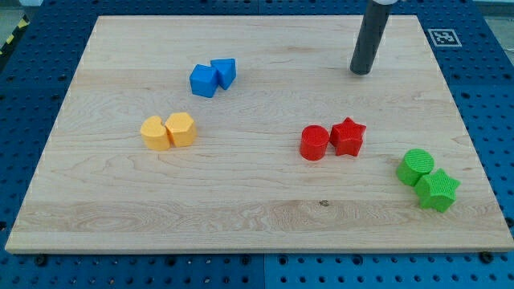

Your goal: Move the green star and green circle to the red star

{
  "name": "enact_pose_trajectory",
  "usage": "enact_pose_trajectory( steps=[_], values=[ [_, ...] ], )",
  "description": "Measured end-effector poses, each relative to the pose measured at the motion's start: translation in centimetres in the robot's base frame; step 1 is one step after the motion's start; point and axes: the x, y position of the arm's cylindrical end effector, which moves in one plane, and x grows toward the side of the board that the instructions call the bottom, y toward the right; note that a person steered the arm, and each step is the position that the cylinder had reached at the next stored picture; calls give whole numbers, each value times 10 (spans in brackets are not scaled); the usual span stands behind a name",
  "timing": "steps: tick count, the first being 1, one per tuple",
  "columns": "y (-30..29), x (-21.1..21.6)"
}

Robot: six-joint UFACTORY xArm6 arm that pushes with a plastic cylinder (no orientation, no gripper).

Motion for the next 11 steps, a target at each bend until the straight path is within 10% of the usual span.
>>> enact_pose_trajectory(
  steps=[6,11],
  values=[
    [87,186],
    [107,234]
  ],
)
